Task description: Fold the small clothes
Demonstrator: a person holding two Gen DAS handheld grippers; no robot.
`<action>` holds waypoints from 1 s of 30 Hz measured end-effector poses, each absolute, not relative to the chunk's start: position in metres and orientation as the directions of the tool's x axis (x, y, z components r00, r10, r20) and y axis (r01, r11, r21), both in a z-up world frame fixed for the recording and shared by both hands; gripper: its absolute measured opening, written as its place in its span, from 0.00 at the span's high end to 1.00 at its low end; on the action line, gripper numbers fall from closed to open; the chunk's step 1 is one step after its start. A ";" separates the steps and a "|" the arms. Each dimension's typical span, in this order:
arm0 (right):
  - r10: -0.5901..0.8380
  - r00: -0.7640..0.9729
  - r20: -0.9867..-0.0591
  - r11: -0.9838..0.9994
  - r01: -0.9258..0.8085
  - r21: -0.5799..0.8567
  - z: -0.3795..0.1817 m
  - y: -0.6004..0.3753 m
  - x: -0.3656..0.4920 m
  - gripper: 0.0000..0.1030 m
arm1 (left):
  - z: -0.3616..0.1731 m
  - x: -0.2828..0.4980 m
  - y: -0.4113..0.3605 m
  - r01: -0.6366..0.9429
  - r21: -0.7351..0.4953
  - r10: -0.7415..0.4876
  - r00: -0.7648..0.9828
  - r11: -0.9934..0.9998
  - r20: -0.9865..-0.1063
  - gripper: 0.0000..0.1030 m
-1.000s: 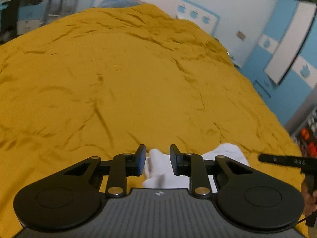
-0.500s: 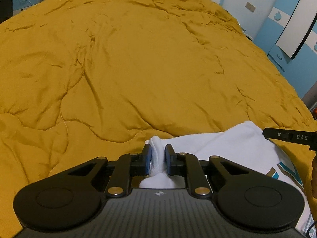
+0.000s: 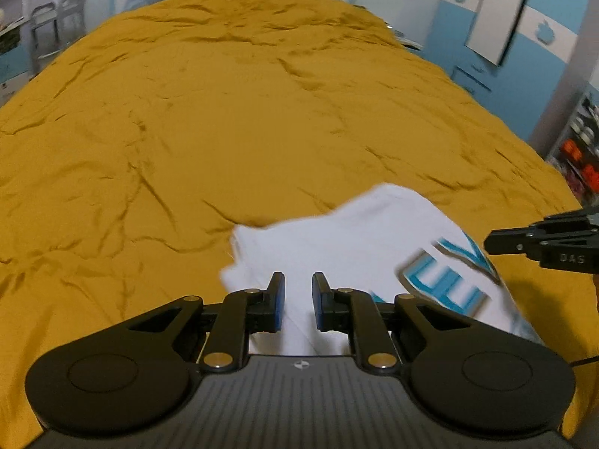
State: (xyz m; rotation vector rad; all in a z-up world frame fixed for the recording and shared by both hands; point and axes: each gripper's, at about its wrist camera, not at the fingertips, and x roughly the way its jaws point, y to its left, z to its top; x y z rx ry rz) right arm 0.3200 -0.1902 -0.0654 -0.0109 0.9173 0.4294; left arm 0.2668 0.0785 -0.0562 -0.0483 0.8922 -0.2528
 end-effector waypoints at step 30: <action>0.291 0.608 -0.739 0.919 -0.393 0.037 -0.050 -0.188 0.148 0.83 | -0.032 0.122 0.050 0.280 -0.087 -0.253 0.638 0.956 -0.727 0.91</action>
